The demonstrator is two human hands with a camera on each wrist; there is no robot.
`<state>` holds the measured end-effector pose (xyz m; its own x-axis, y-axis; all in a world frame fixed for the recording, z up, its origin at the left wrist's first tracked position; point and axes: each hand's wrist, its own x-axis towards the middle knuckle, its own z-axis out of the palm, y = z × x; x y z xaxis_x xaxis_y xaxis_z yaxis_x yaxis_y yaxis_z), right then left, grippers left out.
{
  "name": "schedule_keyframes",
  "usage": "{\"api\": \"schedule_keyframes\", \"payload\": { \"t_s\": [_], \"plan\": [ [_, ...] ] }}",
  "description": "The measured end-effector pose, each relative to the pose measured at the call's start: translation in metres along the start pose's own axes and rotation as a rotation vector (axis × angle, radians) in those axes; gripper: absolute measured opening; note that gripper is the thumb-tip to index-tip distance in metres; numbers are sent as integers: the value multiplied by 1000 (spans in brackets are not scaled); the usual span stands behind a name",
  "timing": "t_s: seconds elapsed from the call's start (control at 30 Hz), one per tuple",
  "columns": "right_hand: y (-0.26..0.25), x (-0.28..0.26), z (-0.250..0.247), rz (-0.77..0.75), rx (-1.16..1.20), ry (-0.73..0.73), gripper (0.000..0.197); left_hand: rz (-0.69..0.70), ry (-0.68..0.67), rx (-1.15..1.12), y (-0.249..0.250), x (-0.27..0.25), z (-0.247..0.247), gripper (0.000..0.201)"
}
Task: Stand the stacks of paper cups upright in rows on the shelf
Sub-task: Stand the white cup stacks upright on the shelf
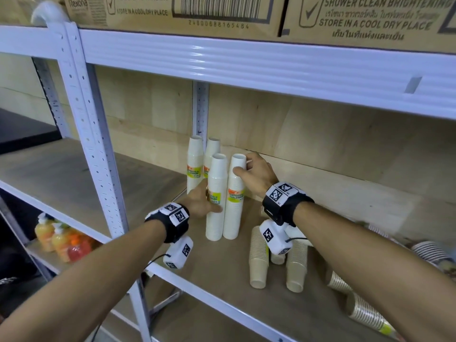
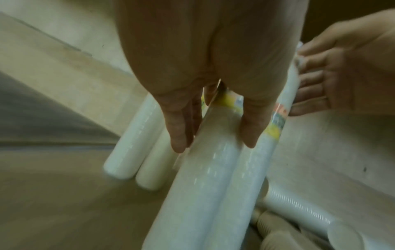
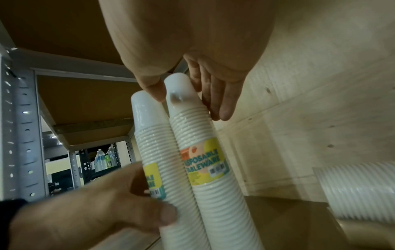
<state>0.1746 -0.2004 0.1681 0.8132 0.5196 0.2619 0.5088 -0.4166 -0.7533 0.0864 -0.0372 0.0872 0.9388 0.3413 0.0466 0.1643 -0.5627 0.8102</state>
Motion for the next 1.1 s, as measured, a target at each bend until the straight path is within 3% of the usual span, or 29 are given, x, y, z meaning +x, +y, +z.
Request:
{"api": "schedule_keyframes", "payload": {
  "t_s": [0.2,0.37,0.6,0.83,1.1],
  "plan": [
    [-10,14,-7,-92,-52,-6,52,121,112,15,49,8,-38,76],
    [-10,21,-2,-161,-138,9,31,191,106,118,74,10,-51,58],
    [-7,23,0,-157,-148,35,31,200,202,205,72,14,-51,48],
    [-3,24,-1,-150,-124,35,32,206,165,245,75,15,-47,53],
    [-5,24,-4,-143,-142,15,31,236,176,272,76,15,-50,42]
  ]
}}
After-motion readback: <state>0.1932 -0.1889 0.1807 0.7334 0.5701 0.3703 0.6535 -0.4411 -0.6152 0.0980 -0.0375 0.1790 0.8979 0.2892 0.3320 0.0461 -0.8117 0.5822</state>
